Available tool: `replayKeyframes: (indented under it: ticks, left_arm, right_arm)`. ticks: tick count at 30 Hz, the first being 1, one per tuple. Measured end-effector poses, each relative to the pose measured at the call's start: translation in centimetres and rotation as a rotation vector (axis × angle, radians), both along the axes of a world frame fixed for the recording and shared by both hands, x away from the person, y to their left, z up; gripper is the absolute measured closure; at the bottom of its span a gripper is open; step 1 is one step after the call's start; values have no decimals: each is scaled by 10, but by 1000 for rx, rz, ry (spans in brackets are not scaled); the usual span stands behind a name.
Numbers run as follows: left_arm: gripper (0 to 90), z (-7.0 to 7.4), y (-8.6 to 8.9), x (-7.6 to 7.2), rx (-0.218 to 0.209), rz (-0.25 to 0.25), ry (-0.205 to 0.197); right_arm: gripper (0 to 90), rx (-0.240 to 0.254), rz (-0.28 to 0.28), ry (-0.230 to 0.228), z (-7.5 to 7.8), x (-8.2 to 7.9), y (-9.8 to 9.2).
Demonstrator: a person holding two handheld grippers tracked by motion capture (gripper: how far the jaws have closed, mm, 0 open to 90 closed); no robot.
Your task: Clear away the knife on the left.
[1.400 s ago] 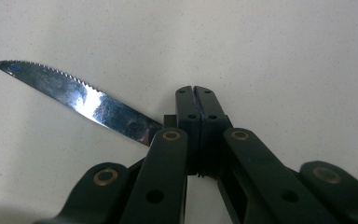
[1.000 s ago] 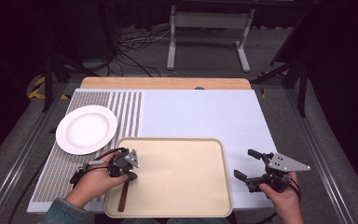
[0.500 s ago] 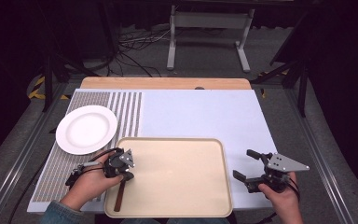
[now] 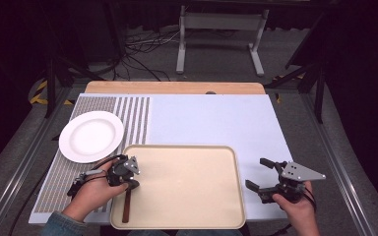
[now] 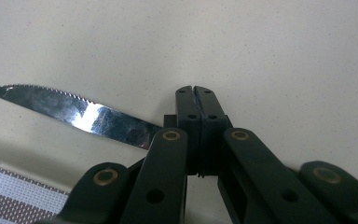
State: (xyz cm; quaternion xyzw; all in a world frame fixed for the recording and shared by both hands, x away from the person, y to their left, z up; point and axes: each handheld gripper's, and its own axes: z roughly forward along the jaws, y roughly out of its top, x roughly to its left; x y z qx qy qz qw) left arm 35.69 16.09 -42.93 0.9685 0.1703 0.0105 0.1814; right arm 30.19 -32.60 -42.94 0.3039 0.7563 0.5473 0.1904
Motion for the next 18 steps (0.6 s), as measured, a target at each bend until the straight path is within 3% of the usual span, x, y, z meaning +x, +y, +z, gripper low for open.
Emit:
replayKeyframes:
  ticks: [18]
  left_arm:
    - [900,1,1,-13,28,-59,31]
  right_arm:
    - [50,0,6,6,-1,1,1]
